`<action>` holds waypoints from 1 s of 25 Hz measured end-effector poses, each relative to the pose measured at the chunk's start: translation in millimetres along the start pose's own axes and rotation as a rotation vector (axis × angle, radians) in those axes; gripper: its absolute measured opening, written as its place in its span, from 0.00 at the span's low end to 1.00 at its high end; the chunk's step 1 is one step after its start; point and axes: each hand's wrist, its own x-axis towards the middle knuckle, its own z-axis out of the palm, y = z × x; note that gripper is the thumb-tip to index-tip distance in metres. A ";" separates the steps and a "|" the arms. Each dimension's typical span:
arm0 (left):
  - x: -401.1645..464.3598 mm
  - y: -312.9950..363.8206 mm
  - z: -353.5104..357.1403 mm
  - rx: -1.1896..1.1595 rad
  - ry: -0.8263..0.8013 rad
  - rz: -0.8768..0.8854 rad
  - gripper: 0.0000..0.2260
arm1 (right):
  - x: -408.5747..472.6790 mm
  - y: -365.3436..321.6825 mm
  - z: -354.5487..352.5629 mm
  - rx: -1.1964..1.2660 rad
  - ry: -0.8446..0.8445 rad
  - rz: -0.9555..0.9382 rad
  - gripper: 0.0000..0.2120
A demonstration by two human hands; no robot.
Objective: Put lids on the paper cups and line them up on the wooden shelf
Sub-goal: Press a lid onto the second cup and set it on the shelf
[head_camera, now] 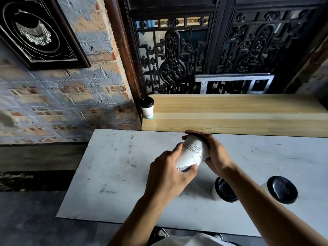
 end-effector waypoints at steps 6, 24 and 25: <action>-4.0 -5.3 3.7 -0.097 0.014 -0.047 0.37 | 1.8 -5.3 0.7 -0.084 -0.039 -0.006 0.22; -4.2 -14.7 20.1 -0.583 0.053 -0.284 0.25 | -0.3 5.0 21.8 0.346 0.133 0.115 0.18; -3.3 -15.5 21.4 -0.565 0.061 -0.283 0.25 | -4.1 13.1 26.3 0.361 0.143 0.155 0.19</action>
